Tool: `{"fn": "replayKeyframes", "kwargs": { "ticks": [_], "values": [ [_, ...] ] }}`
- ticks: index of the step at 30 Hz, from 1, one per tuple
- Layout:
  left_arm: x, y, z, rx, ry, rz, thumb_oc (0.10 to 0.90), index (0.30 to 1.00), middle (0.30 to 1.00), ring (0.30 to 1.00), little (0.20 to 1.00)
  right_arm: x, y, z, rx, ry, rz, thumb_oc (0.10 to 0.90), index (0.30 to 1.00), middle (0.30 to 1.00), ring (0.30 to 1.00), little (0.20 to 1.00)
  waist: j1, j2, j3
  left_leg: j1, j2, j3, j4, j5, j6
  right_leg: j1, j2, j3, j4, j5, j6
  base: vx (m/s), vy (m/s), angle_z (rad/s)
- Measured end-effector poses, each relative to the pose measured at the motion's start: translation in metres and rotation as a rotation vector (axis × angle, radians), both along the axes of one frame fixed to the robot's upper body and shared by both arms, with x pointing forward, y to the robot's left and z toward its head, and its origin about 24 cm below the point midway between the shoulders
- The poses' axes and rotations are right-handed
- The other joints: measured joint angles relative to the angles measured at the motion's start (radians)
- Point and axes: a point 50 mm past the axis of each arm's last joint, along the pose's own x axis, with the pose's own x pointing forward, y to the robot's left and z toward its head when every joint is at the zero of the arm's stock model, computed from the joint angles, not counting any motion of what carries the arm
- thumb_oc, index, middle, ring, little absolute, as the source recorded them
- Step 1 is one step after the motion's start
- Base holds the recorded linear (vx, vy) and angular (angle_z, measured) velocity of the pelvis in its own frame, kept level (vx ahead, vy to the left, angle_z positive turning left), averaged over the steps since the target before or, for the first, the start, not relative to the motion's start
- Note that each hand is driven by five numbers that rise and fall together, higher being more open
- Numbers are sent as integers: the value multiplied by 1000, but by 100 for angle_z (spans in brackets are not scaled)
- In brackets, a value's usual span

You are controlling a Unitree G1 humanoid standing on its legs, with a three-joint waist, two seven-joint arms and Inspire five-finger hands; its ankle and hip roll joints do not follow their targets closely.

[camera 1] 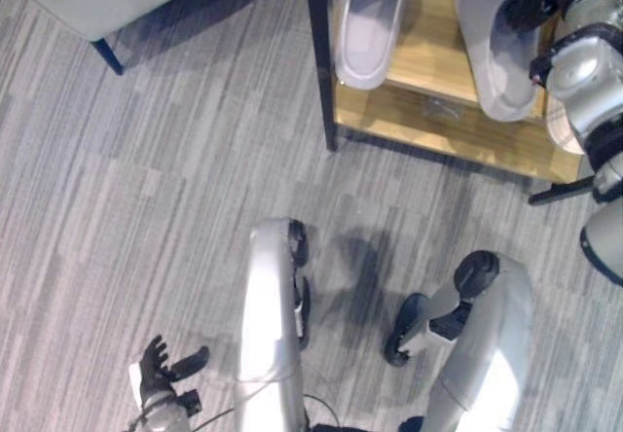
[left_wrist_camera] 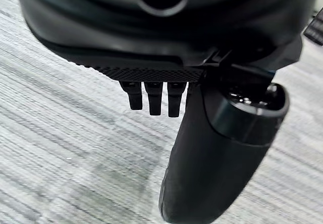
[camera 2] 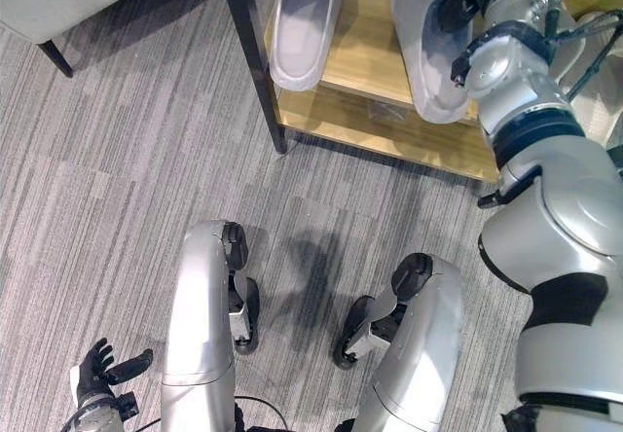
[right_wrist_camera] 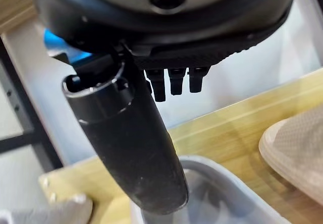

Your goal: Arrange the slippers neatly on the shoe rack.

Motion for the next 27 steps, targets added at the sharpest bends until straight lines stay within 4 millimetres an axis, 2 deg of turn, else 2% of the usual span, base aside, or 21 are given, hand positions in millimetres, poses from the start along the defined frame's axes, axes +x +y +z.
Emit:
{"fn": "replayKeyframes", "kwargs": {
  "ticks": [3,4,7,11,12,14,17,19,23,27],
  "values": [
    [-4,-1,-6,-49,37,-1,800,900,900,900,900,4,8,-3,-63,66,12,800,900,900,900,900,-16,-1,0,0,1,-6,19,1,-1,3,8,1,12,5,0,-19,8,-2],
    [-9,-6,-11,-77,56,16,800,900,900,900,900,4,15,-3,-24,45,66,800,900,900,900,900,-27,-1,0,-1,1,-7,26,-1,1,4,10,4,16,7,5,0,0,0],
    [-10,-11,-15,-104,65,8,800,900,900,900,900,3,16,-1,-15,29,77,800,900,900,900,900,-27,-1,-1,-1,2,-6,27,-1,2,4,11,5,16,7,6,0,0,0],
    [-11,-11,-15,-126,52,37,800,900,900,900,900,3,22,1,-1,5,109,800,900,900,900,900,-33,-1,-1,-1,2,-6,26,1,-2,1,11,5,17,7,6,-44,6,0],
    [-10,-11,-15,-126,51,36,800,900,900,900,900,2,24,3,19,-12,131,800,900,900,900,900,-39,-1,-1,-1,3,-5,26,0,-1,1,11,6,17,7,6,-37,-11,0],
    [-12,-12,-16,-129,54,44,800,900,900,900,900,-8,39,6,108,-134,296,800,900,900,900,900,-46,-1,0,-1,7,-2,26,0,-1,0,13,9,17,7,6,0,0,0],
    [-8,-10,-14,-124,42,58,800,900,900,900,900,-22,63,9,79,-255,439,800,900,900,900,900,-77,-2,-1,6,10,2,25,-5,4,0,15,14,16,7,6,0,0,0],
    [-6,-11,-13,-124,31,54,800,900,900,900,900,-27,68,10,70,-299,462,800,900,900,900,900,-79,-2,-1,6,11,2,25,-5,4,0,18,14,17,7,6,-5,1,-2],
    [10,-14,-8,-122,-7,30,800,900,900,900,900,-39,55,9,107,-401,447,800,900,900,900,900,-88,-2,-1,8,12,3,25,-6,4,0,19,14,15,8,5,0,0,0],
    [17,-16,-5,-128,-31,17,800,900,900,900,900,-40,37,-5,141,-408,397,800,900,900,900,900,-107,-2,0,8,13,5,24,-9,9,0,19,15,13,8,5,0,0,0]
  ]
}}
